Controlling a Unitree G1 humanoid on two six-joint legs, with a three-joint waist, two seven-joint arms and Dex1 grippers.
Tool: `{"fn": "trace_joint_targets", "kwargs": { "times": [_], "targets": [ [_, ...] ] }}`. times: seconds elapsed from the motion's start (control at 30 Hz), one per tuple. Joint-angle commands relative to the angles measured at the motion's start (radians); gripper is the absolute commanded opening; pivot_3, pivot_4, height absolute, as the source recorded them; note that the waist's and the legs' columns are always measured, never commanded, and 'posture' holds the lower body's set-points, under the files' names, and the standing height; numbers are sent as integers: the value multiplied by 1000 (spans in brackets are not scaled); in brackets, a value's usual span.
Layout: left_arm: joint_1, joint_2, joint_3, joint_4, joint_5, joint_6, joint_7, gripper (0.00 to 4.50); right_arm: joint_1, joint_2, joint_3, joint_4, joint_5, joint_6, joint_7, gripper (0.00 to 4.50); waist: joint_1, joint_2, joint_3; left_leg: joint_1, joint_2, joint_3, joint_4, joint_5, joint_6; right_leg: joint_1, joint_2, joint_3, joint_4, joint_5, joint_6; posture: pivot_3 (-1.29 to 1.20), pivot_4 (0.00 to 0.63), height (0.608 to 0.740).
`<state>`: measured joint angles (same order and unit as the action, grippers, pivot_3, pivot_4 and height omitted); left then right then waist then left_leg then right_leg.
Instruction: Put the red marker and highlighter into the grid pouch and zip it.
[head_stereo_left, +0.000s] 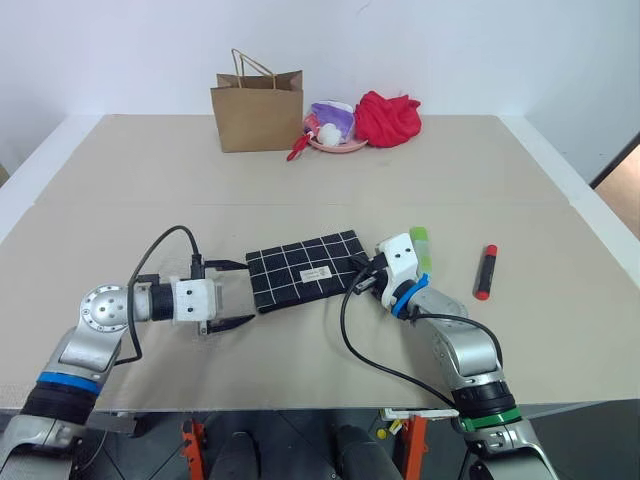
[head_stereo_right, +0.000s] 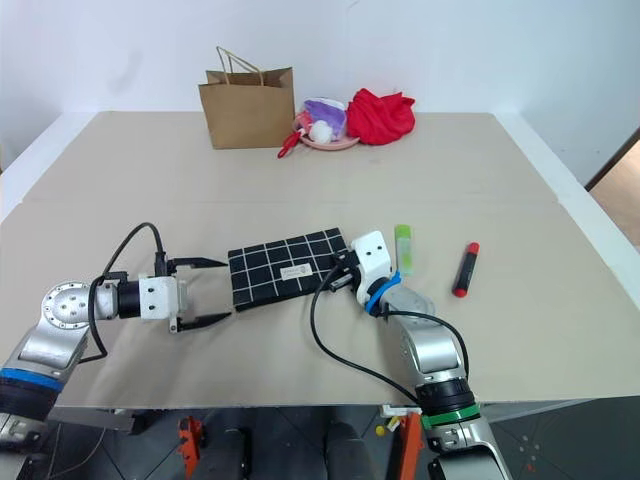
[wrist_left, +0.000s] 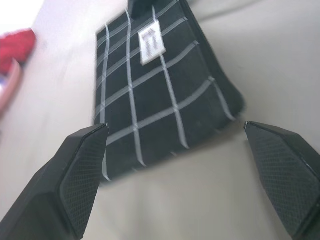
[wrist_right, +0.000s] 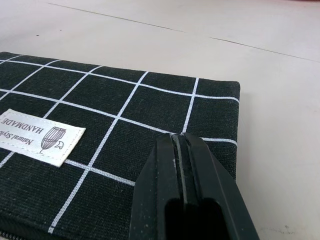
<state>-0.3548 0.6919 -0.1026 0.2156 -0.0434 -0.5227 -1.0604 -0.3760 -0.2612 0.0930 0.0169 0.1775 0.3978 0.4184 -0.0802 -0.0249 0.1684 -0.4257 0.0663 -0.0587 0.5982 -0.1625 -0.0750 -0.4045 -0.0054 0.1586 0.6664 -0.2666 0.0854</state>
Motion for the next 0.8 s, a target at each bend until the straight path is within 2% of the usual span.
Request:
{"fn": "trace_joint_targets", "kwargs": {
  "times": [0.03,0.37,0.53,0.57,0.6,0.63,0.73,0.8],
  "targets": [
    [-36,-23,-39,53,44,-115,22,4500,-1,6,-5,-11,-3,-2,2,86,0,0,0,0,0,0,0,0,0,0,0,0,0,0,0,0,150,740],
    [-144,-87,-121,243,132,-288,81,4500,0,2,-8,-22,-8,-6,1,86,1,0,0,0,0,0,0,0,0,1,0,0,0,0,1,0,150,740],
    [-206,-108,-149,354,163,-316,105,4500,-3,-2,-10,-25,-10,-11,7,86,2,1,0,0,0,0,1,1,1,1,0,0,0,1,1,0,150,740],
    [-220,-110,-156,383,168,-311,104,3982,-3,-3,-11,-26,-10,-11,9,0,2,1,0,0,0,0,1,1,1,1,0,0,0,1,2,0,150,740],
    [-233,-114,-159,409,170,-306,105,3940,-3,-3,-11,-28,-10,-11,9,0,2,1,0,0,0,0,1,1,1,1,0,0,0,1,2,0,150,740],
    [-242,-114,-163,428,169,-311,100,3597,-2,-3,-11,-29,-11,-11,9,0,2,1,0,0,0,0,1,1,1,1,0,0,0,1,2,0,150,740],
    [-259,-112,-176,461,170,-340,96,2202,0,-3,-10,-34,-11,-10,9,0,2,1,0,0,0,0,1,1,2,1,0,0,0,2,2,0,150,740],
    [-269,-114,-181,475,167,-349,93,1062,1,-3,-11,-36,-12,-9,11,0,2,1,-1,0,0,0,1,2,2,1,0,0,0,2,2,0,150,740]
  ]
}}
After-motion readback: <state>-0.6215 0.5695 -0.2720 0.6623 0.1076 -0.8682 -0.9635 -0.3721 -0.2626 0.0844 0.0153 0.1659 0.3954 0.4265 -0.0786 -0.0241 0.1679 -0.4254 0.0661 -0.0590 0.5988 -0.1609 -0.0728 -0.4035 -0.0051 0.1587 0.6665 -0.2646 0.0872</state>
